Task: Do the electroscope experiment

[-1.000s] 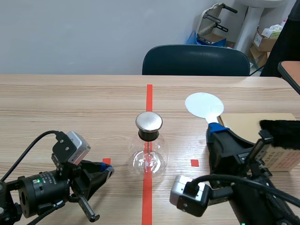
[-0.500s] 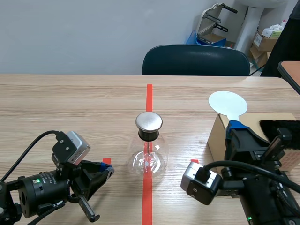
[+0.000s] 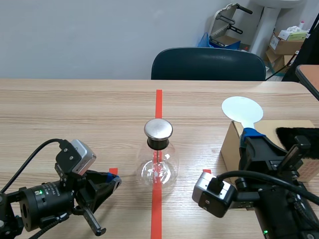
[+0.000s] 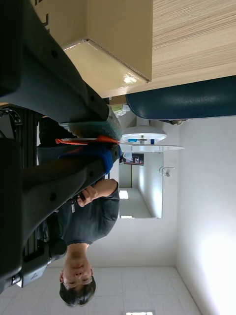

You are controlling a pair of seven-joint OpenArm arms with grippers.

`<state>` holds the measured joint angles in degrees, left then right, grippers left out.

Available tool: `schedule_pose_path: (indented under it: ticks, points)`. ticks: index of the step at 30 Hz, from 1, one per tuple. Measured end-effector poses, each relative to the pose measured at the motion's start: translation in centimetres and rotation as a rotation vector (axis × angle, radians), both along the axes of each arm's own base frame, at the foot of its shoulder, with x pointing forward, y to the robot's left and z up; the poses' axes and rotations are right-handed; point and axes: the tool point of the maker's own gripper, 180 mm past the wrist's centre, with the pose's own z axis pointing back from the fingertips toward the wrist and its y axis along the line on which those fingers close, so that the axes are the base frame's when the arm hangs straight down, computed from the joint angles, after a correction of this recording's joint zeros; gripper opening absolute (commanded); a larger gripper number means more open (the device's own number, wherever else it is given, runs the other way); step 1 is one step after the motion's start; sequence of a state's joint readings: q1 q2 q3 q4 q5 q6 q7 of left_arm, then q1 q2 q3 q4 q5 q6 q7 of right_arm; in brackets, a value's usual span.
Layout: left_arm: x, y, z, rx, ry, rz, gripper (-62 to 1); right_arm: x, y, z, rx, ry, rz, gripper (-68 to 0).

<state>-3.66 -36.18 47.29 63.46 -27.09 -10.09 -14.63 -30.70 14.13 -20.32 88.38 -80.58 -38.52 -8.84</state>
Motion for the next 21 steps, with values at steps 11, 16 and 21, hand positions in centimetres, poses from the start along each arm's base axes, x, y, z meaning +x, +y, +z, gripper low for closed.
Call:
schedule_pose_path:
  ticks: [11,16,21]
  points:
    - [0.0,0.0,0.0,0.0,0.0,0.0,-56.9,-0.05,0.32,-0.01,-0.001,0.0,0.018,-66.9]
    - [0.0,0.0,0.0,0.0,0.0,0.0,-56.9,-0.05,0.32,-0.01,-0.001,0.0,0.018,-66.9]
    - [0.0,0.0,0.0,0.0,0.0,0.0,-56.9,-0.05,0.32,-0.01,-0.001,0.0,0.018,-66.9]
